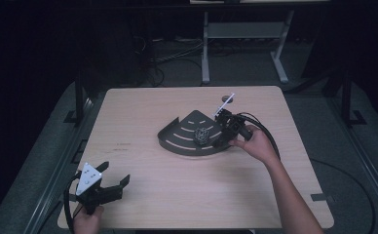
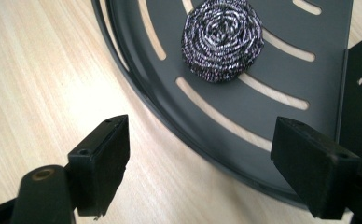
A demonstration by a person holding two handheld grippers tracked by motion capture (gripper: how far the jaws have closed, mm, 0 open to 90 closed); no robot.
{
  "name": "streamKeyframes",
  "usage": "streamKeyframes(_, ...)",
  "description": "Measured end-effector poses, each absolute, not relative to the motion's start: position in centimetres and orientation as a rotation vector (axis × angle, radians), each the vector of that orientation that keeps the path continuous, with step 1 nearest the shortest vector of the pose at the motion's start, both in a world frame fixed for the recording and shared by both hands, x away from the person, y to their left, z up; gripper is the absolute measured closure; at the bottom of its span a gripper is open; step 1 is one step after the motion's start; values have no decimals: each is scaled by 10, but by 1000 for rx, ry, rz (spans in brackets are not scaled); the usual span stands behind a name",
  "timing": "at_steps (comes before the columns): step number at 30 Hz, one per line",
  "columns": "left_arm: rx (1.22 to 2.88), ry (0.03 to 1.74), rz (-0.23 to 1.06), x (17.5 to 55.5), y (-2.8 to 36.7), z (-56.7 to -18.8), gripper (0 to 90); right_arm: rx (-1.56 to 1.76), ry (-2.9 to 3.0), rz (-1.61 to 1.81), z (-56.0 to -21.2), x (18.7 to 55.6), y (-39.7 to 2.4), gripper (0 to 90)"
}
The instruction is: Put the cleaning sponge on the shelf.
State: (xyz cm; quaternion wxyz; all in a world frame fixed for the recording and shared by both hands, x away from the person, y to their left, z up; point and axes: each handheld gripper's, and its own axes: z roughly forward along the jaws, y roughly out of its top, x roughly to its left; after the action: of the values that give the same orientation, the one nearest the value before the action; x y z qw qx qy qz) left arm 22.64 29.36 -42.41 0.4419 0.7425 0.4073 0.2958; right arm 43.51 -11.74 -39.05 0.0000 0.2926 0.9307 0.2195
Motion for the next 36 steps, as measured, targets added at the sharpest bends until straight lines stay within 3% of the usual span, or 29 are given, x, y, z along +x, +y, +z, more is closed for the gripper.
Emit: streamKeyframes(36,1854,1005,728,227,291,-425,137,916,2921,670,-409,380,-158,183)
